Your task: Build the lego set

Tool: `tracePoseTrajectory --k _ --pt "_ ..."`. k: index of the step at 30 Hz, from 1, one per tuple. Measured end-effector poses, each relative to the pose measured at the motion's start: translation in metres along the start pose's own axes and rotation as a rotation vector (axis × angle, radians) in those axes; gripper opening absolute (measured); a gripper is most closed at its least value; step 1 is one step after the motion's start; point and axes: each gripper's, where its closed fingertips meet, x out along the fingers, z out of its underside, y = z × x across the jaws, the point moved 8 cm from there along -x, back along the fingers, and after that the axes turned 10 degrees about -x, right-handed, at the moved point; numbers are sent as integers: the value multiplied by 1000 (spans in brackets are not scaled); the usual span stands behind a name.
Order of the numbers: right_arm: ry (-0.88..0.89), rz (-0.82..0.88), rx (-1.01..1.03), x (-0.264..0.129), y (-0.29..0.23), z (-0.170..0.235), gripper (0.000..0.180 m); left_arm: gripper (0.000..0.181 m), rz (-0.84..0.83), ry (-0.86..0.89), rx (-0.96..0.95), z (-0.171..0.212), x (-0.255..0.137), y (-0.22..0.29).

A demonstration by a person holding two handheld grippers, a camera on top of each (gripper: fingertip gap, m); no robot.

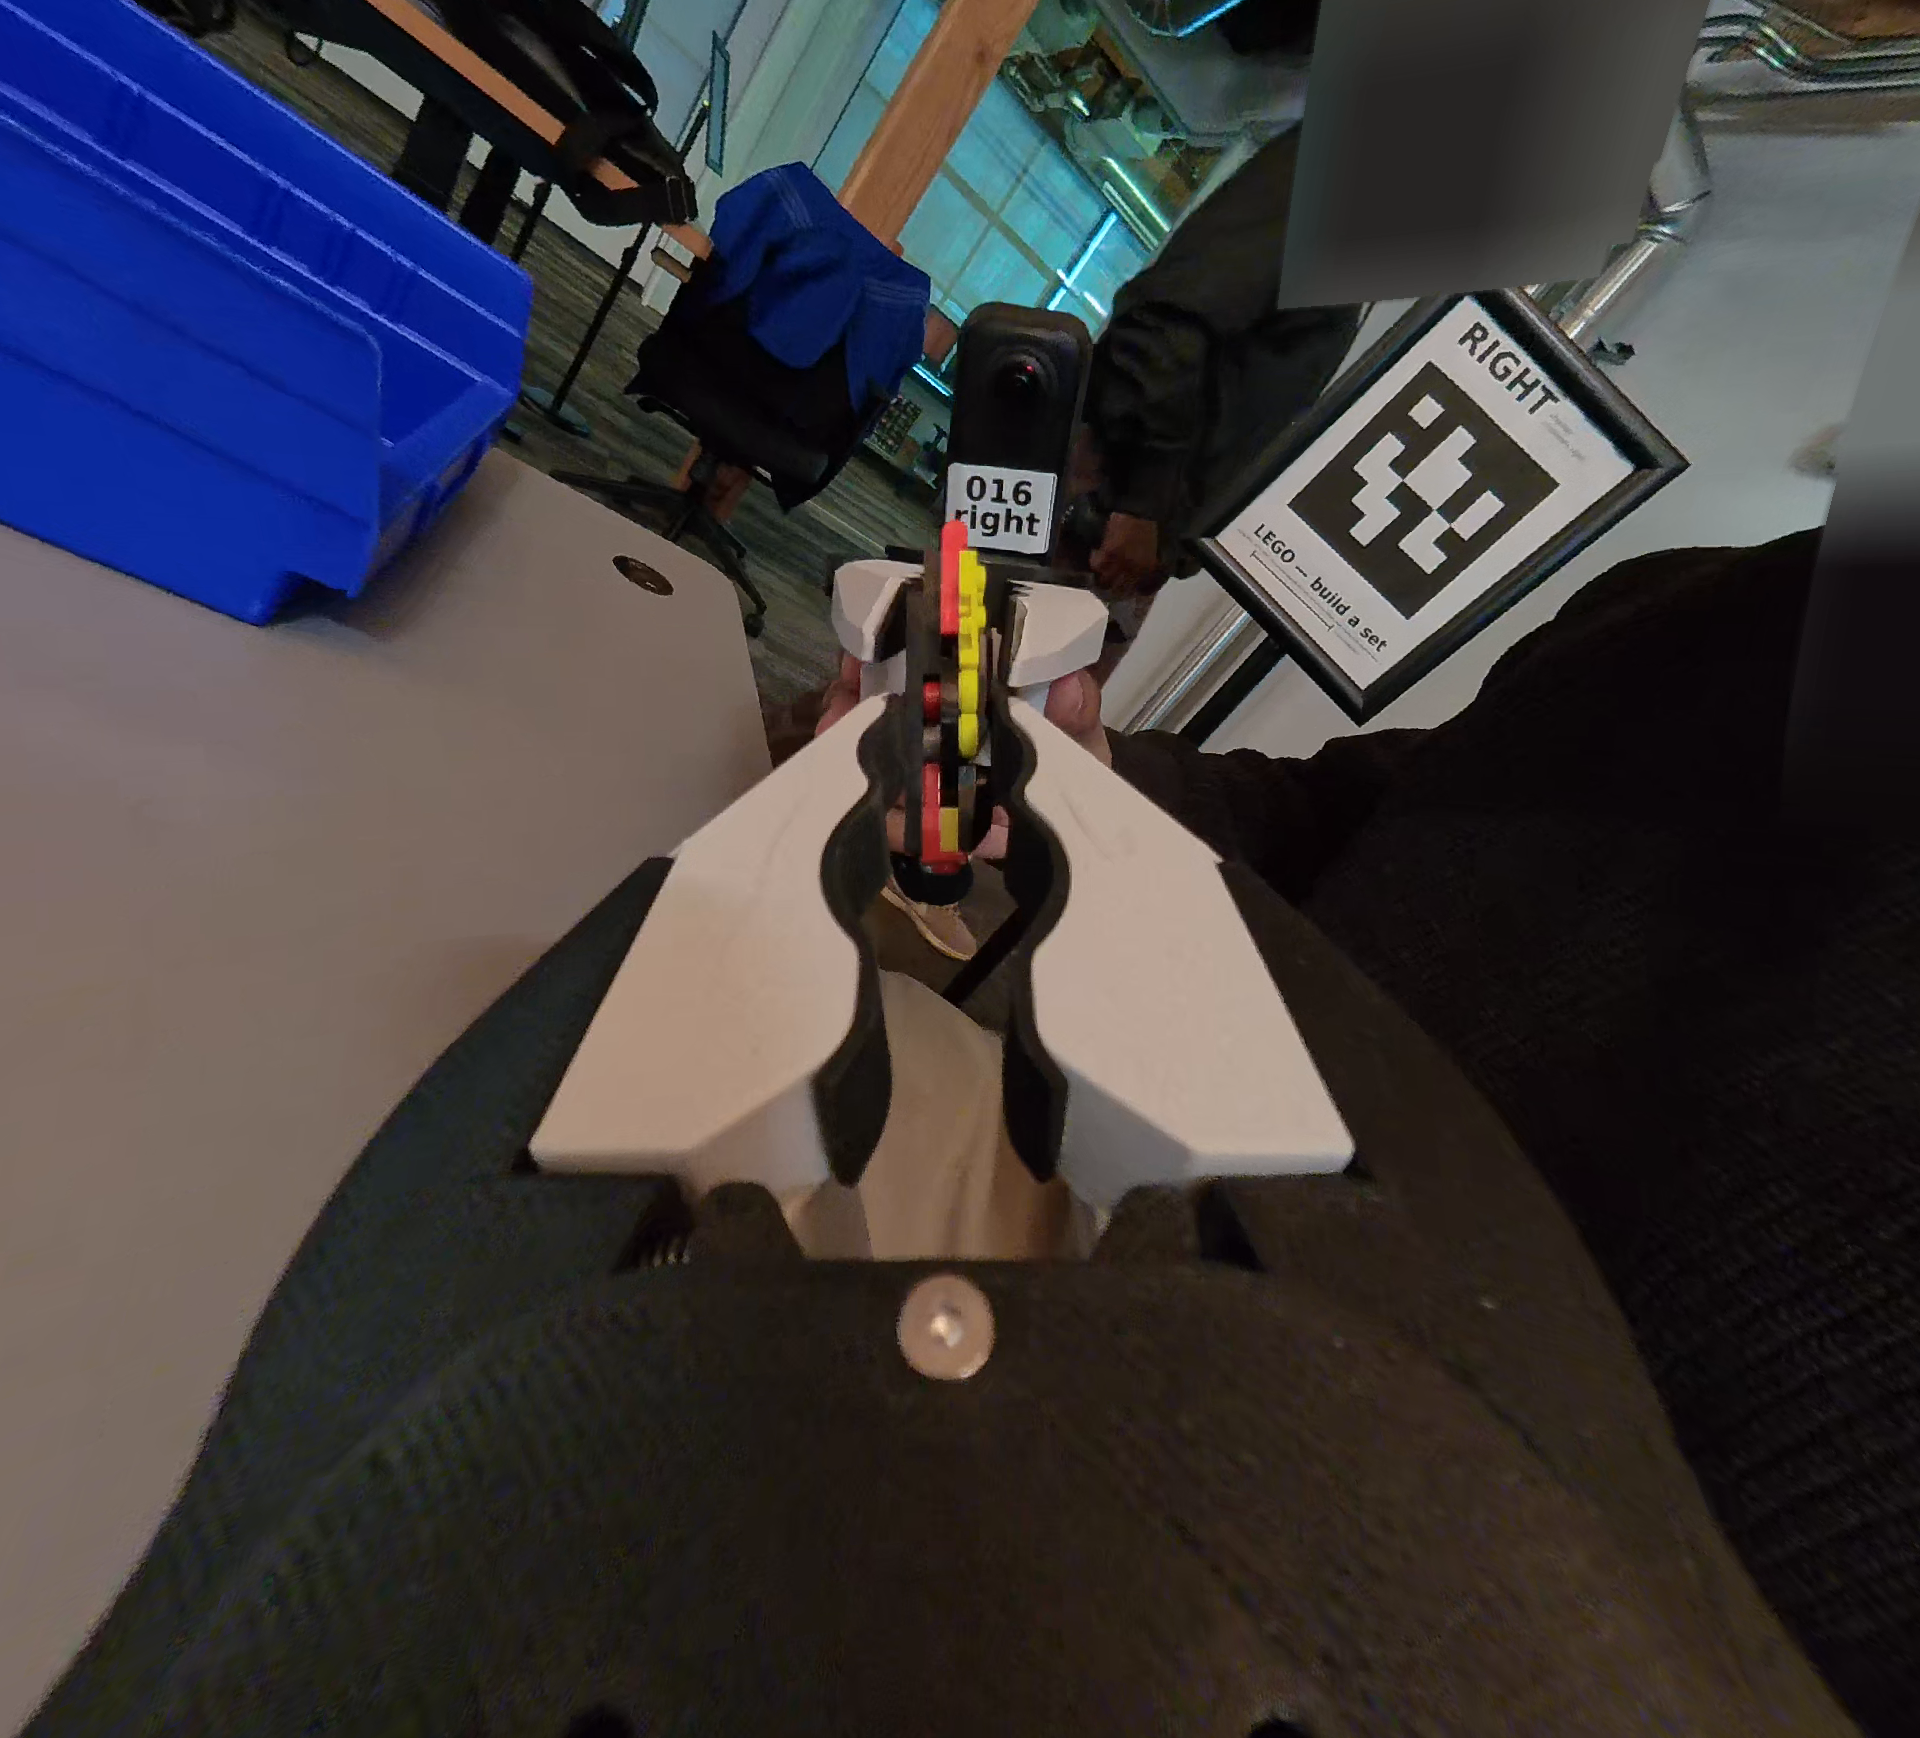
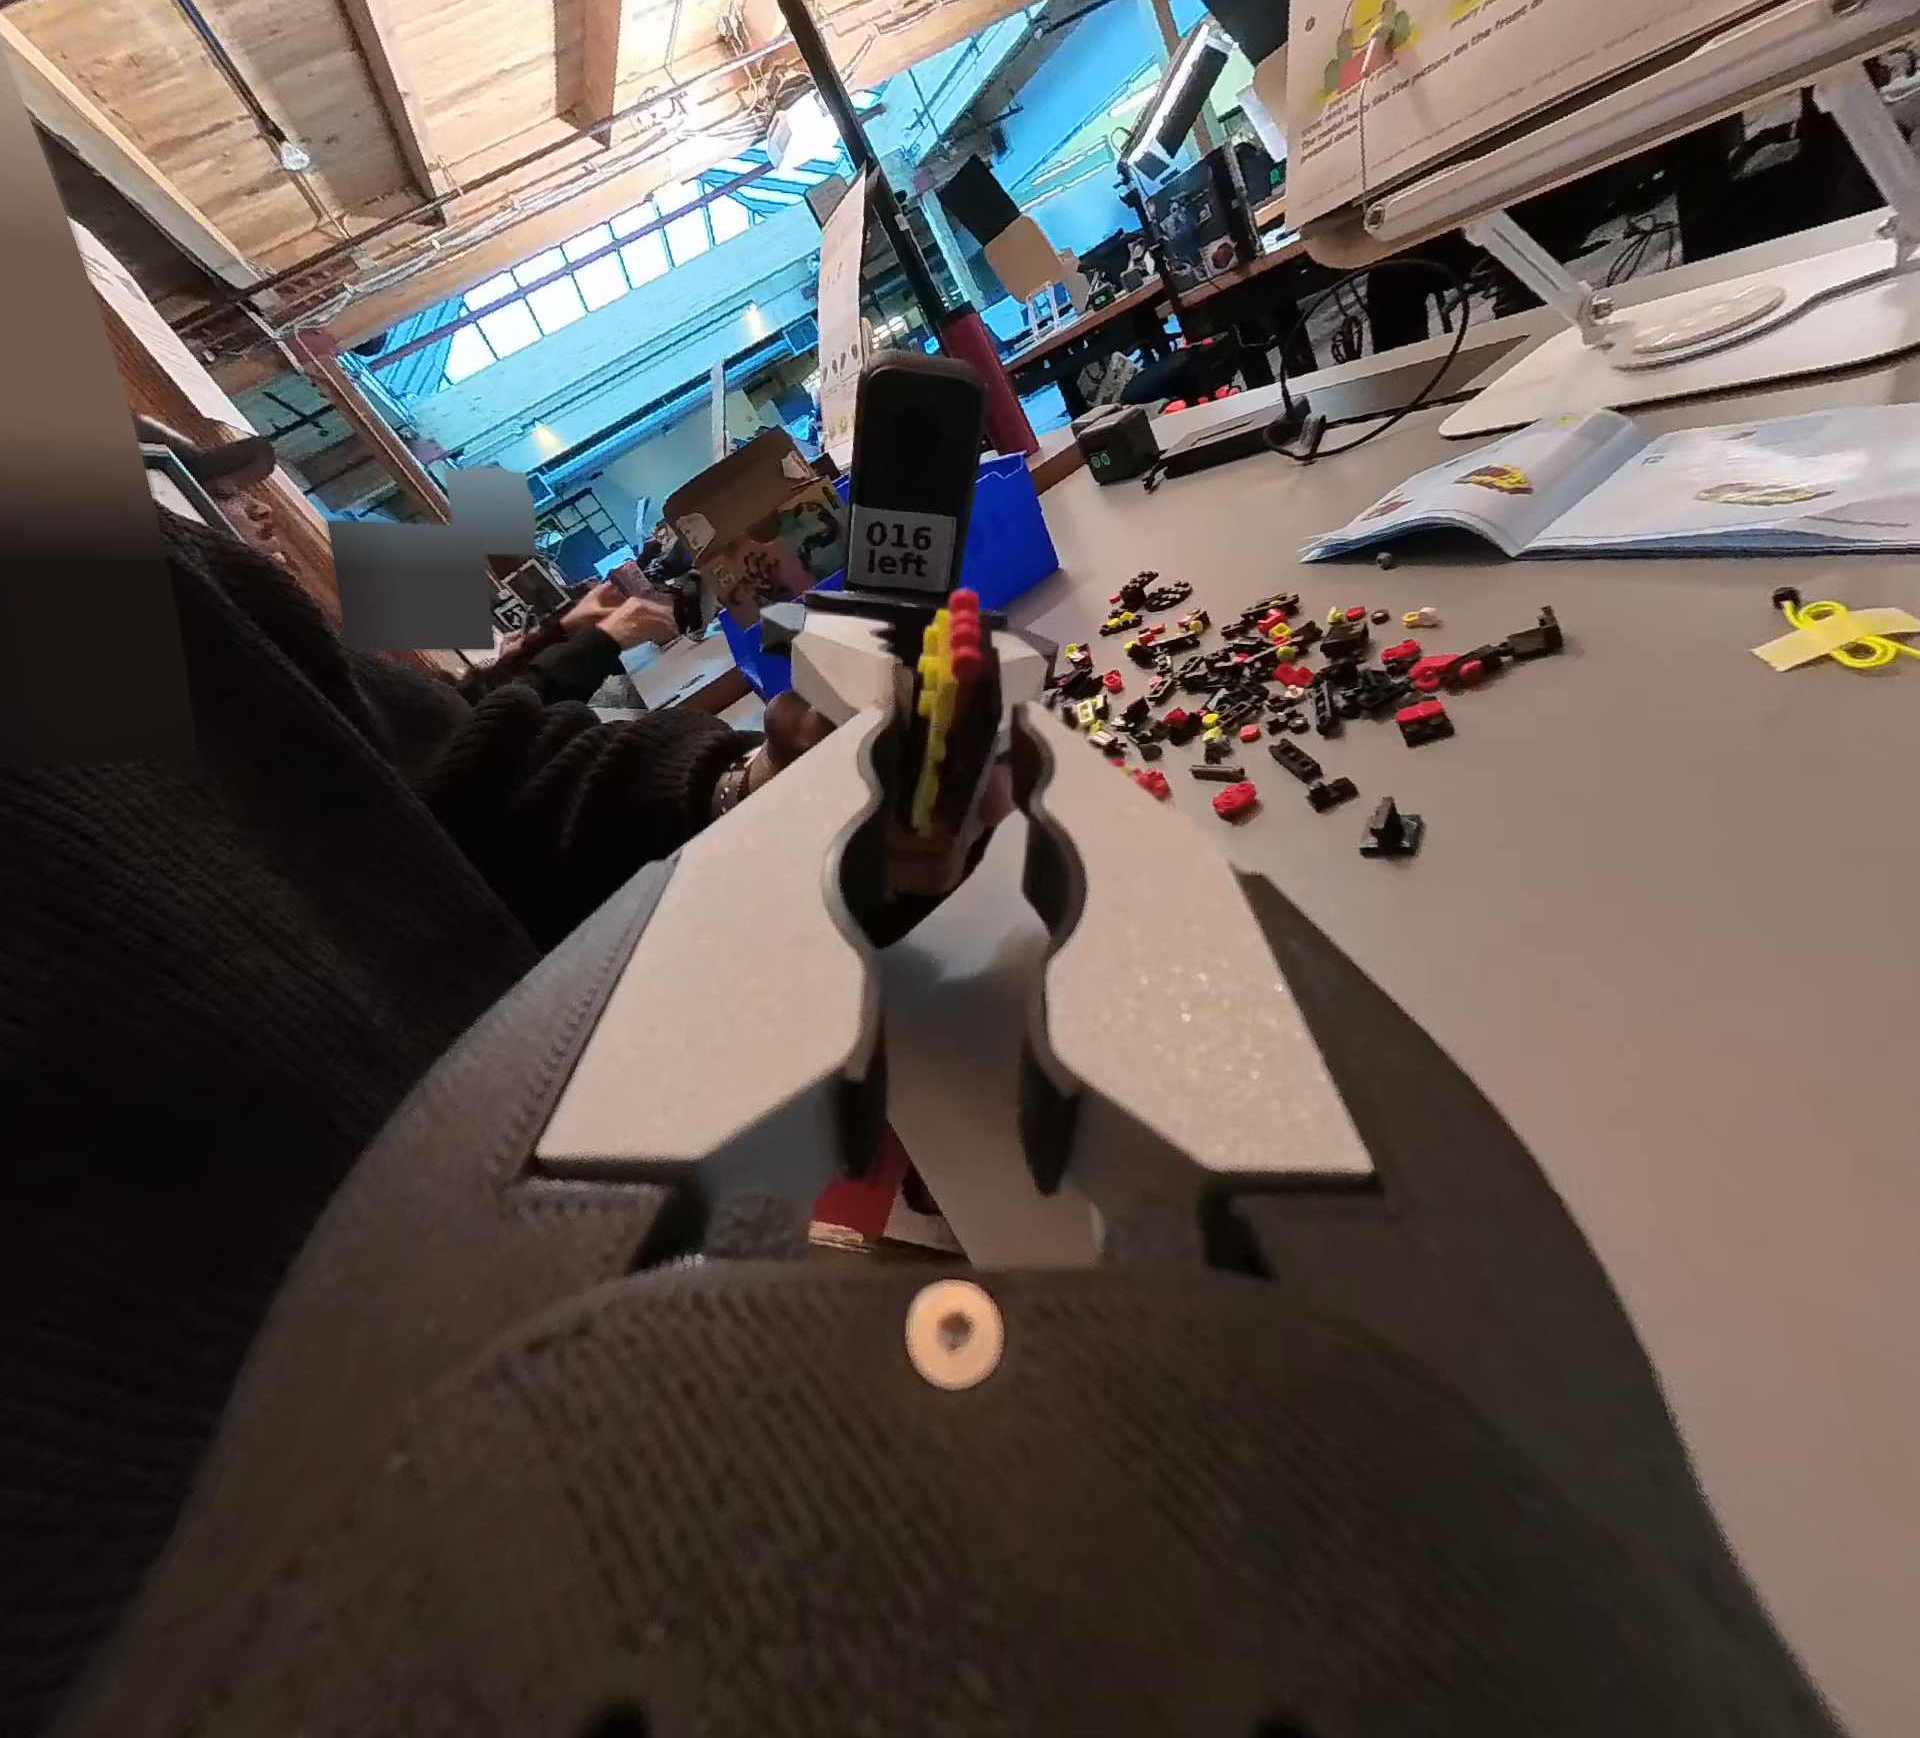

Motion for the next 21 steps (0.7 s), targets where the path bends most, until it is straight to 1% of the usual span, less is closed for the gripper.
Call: tracePoseTrajectory --k 5,9,15,21 --pt "-8 -16 9 0 -1 0 15 12 8 -20 -4 3 2 0" --pt "-48 -21 -14 0 -2 0 14 12 16 -43 -7 4 2 -1" --pt "-149 -25 -106 -1 -6 3 14 14 -56 -125 116 8 2 0" --pt "-183 -70 -94 -2 -7 7 14 13 -45 -171 114 12 3 1"
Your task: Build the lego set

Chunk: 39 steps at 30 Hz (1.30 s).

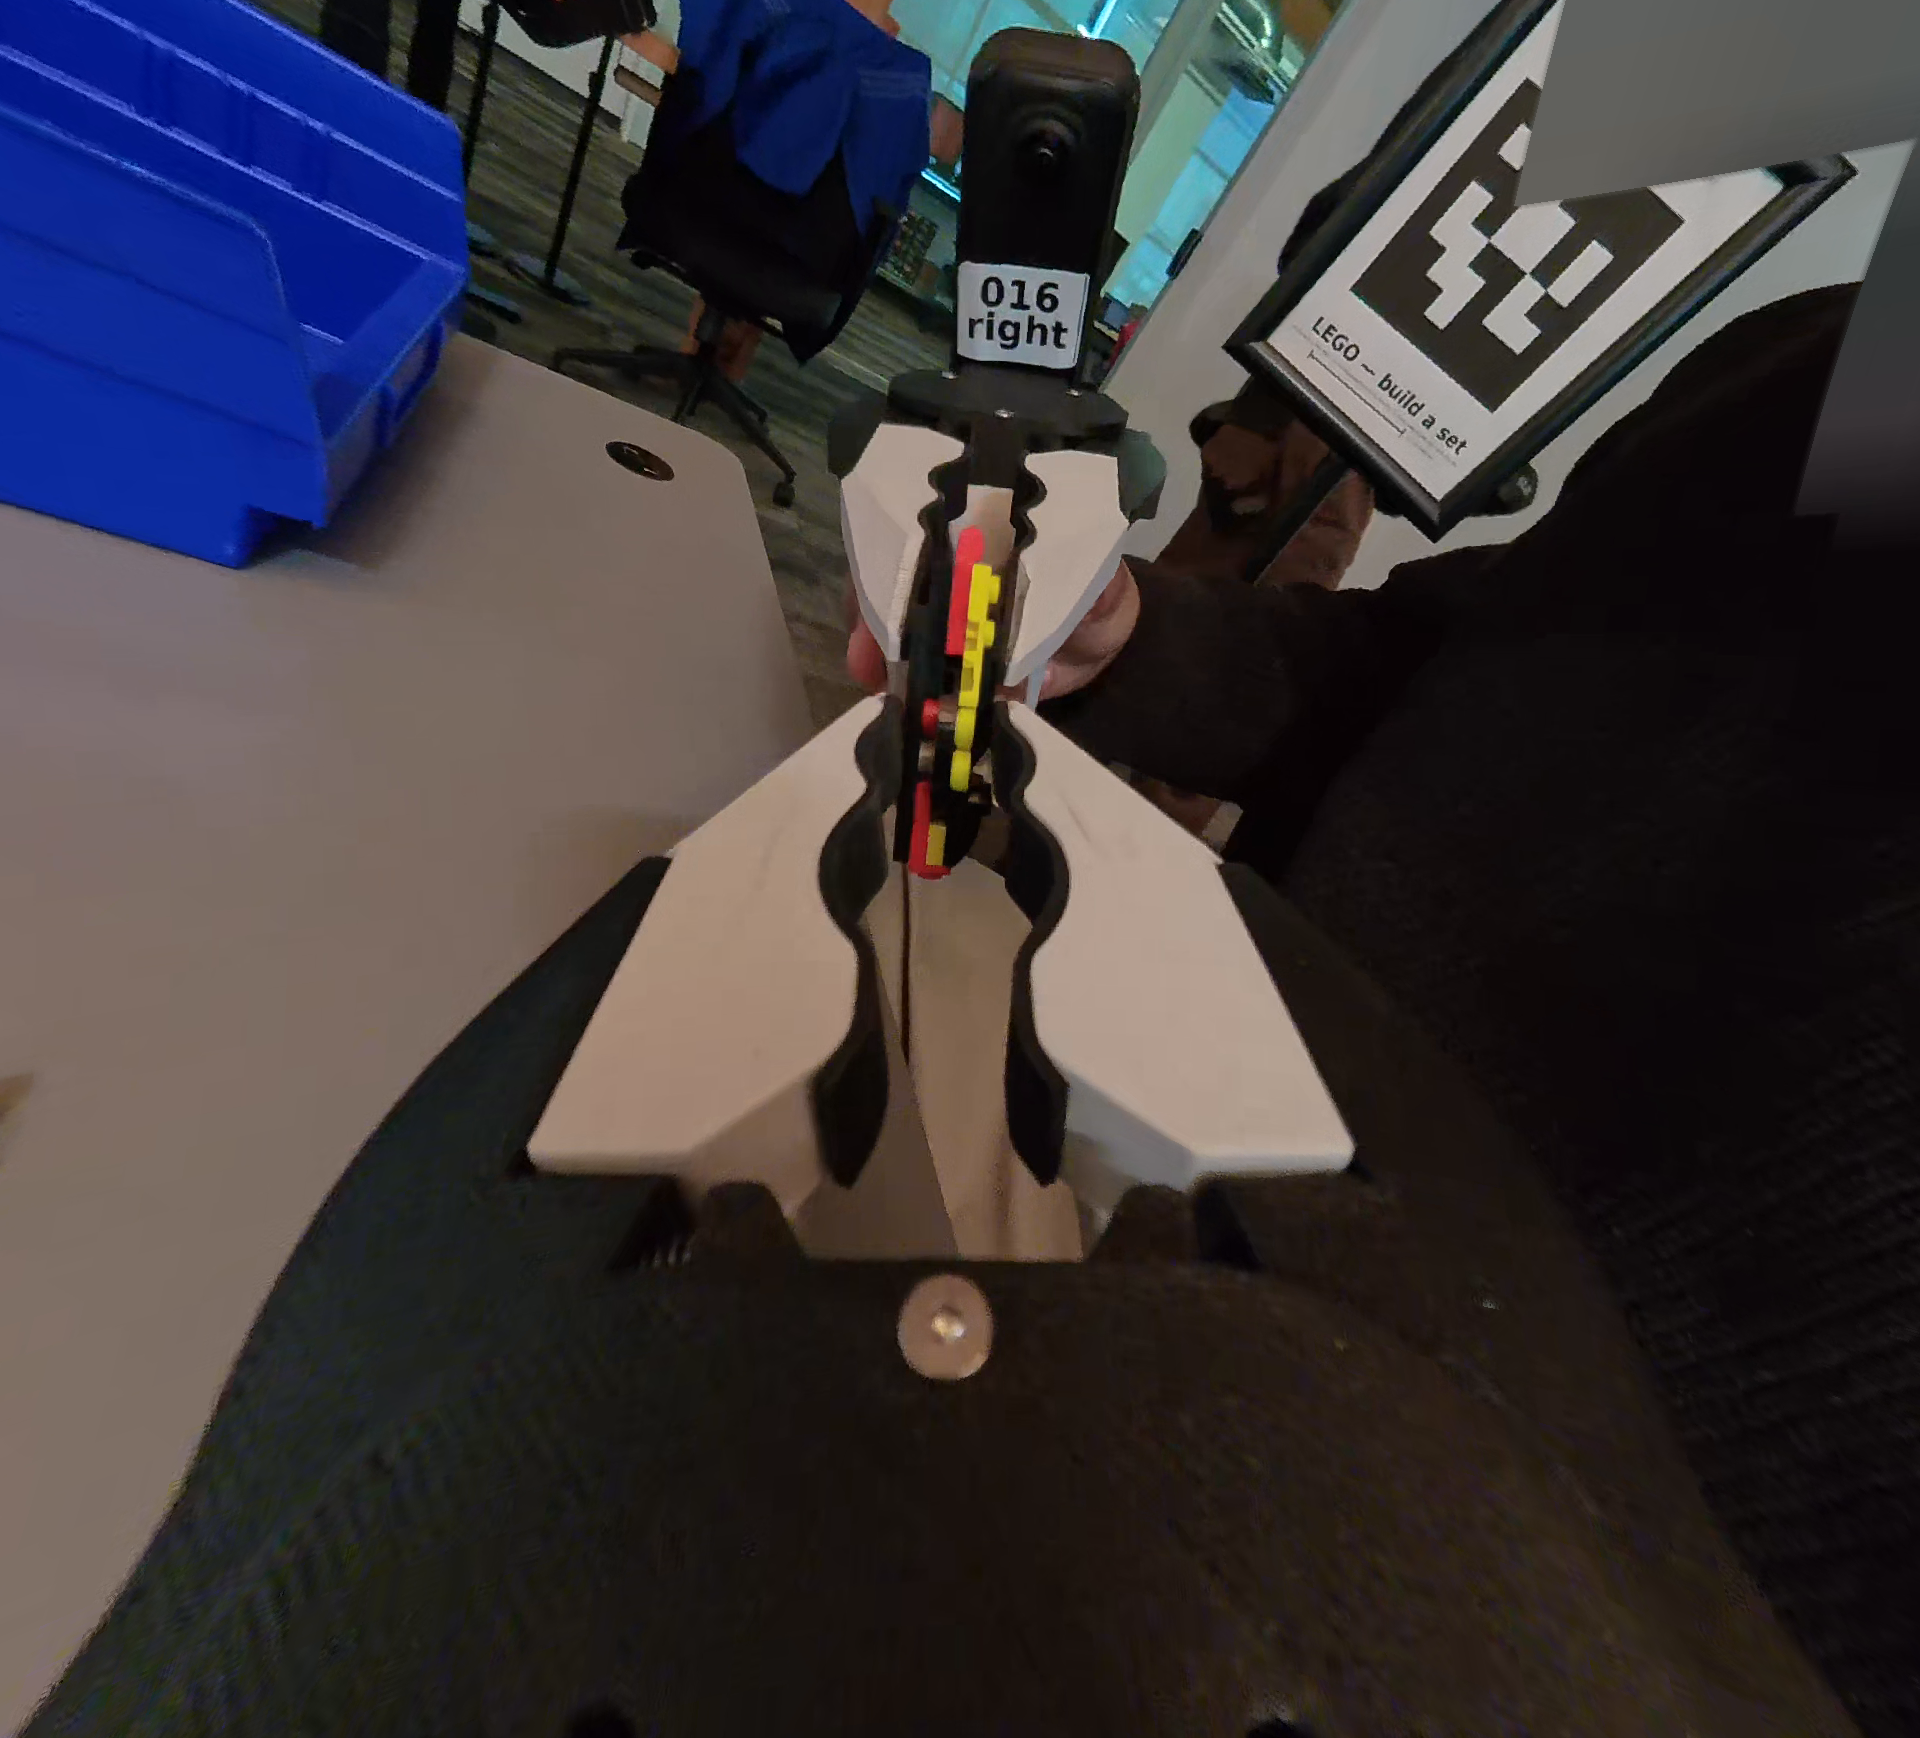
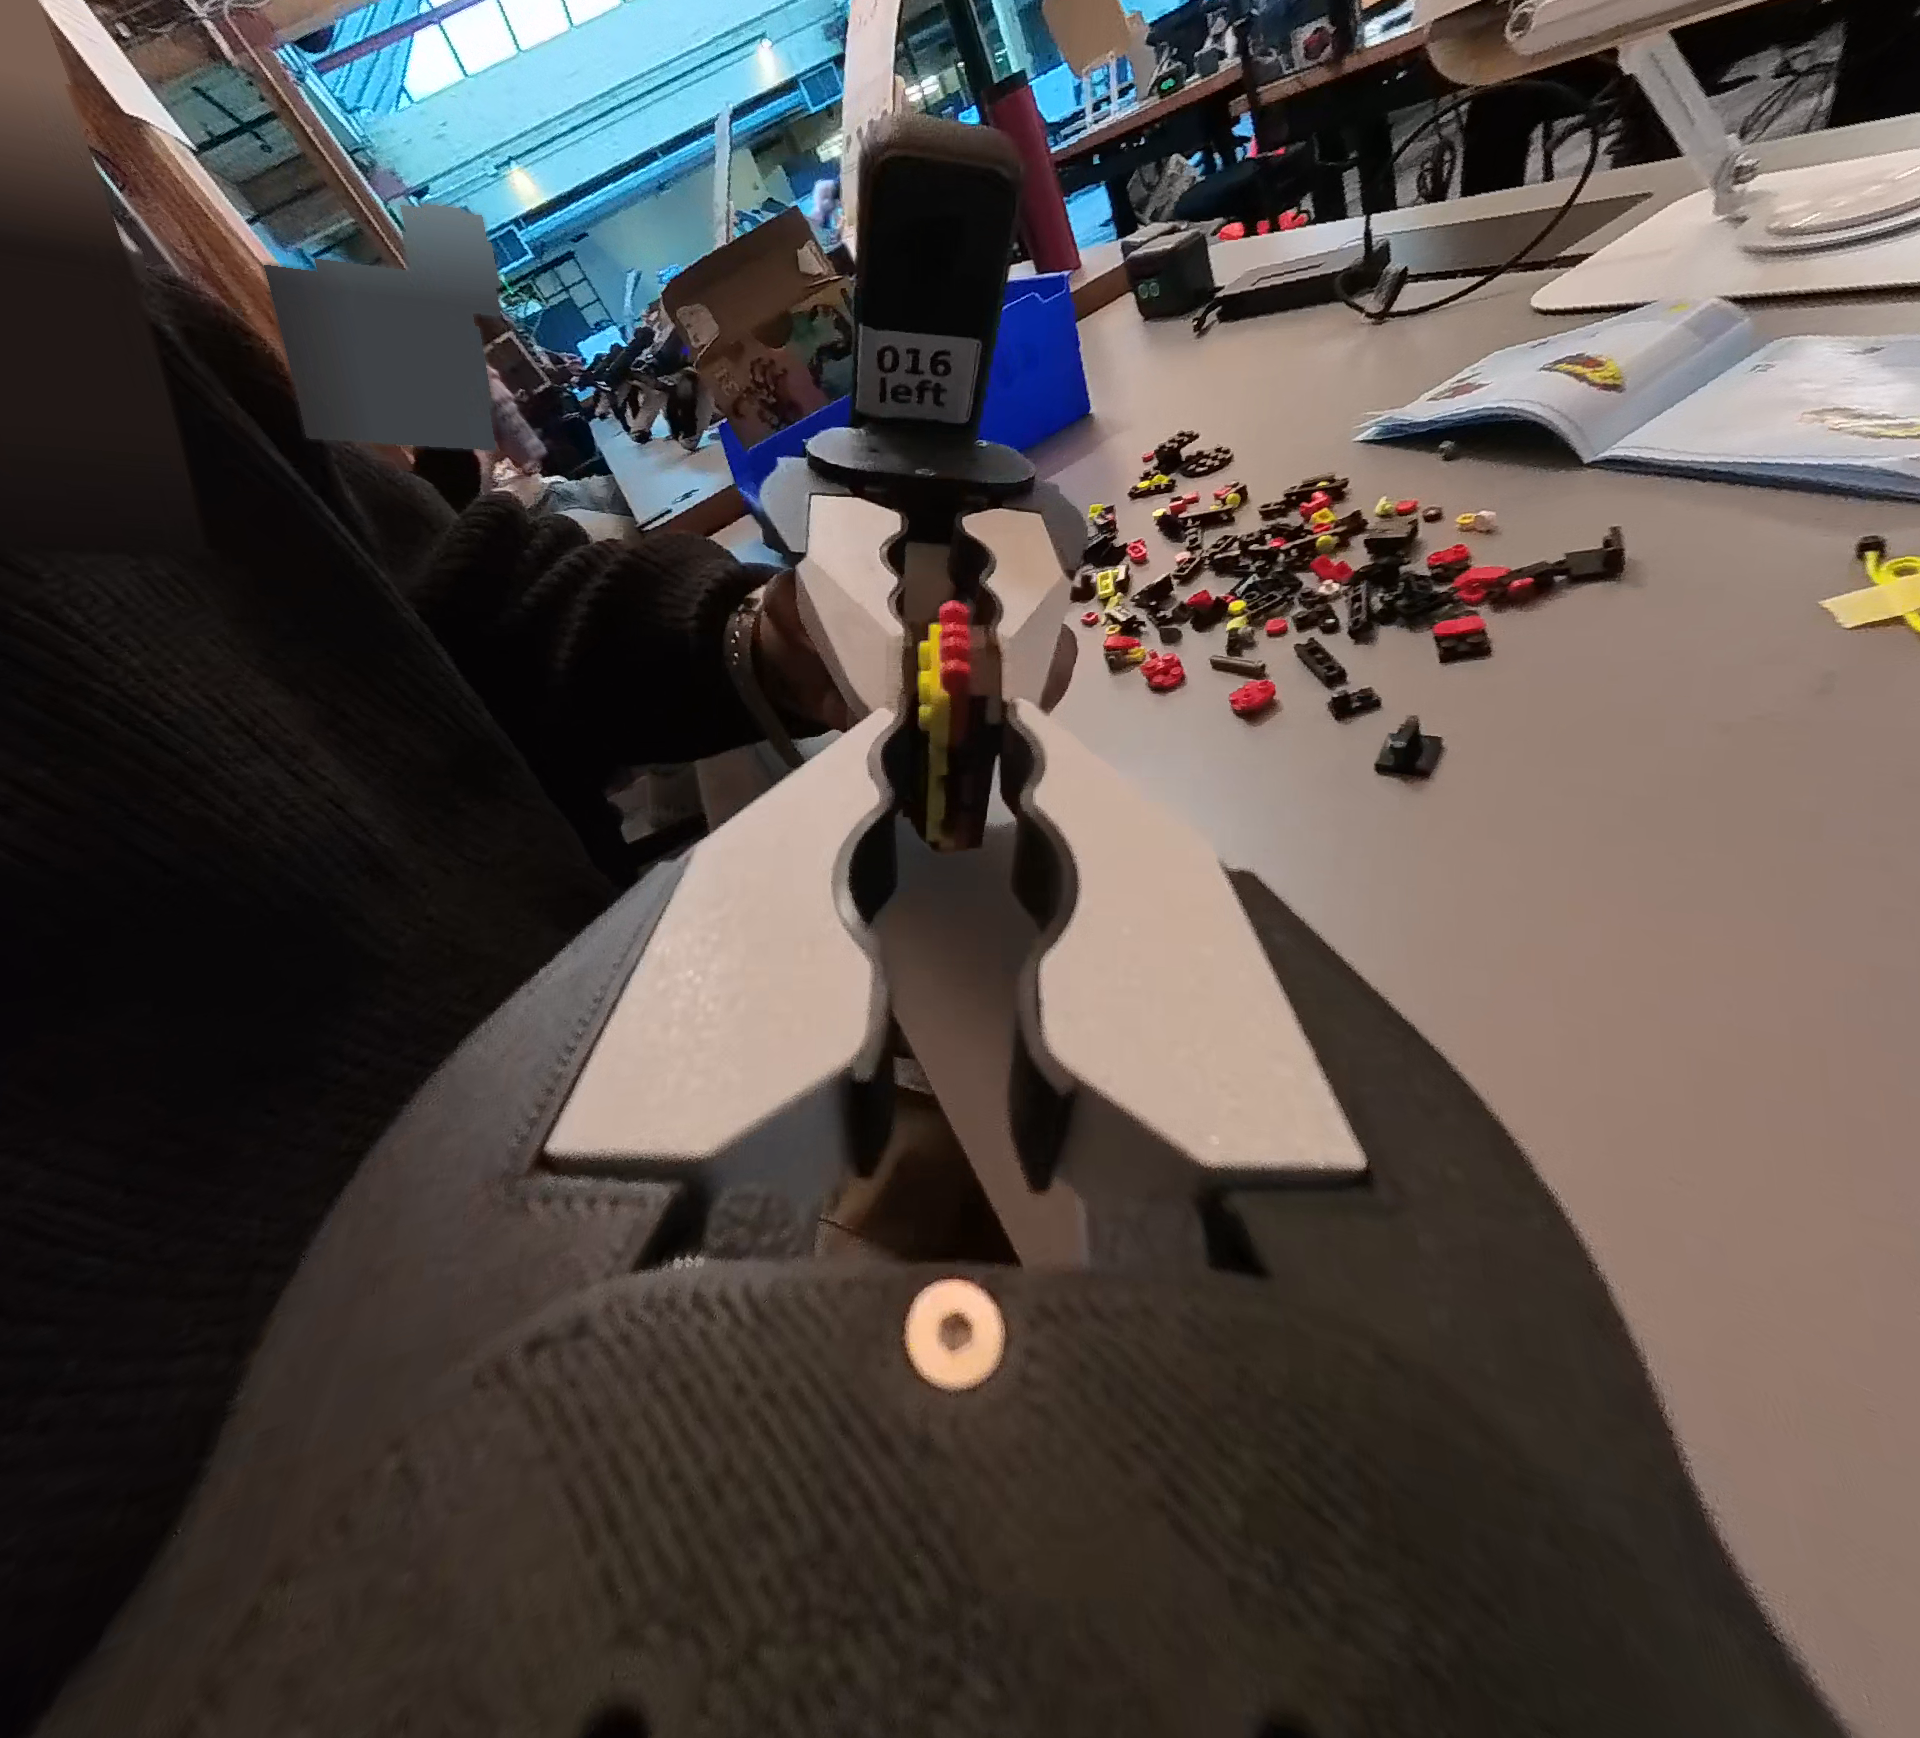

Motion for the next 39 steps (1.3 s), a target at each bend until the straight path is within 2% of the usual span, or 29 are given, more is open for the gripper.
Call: tracePoseTrajectory --k 7,11,18,26,32,39 --pt "50 -15 -12 1 2 0 15 12 -3 5 8 -2 -1 2" --pt "35 24 -37 1 5 2 24 12 9 27 -20 -4 -3 0" --pt "54 -11 -3 3 7 3 15 12 3 41 -39 -5 -4 -3" --pt "62 -27 50 1 7 3 14 12 13 40 -55 -3 -2 -3" --pt "4 1 -23 1 2 0 13 19 10 30 -40 -2 -1 -1" --pt "-69 -3 -123 9 -6 -1 14 17 -16 -40 31 6 0 3"
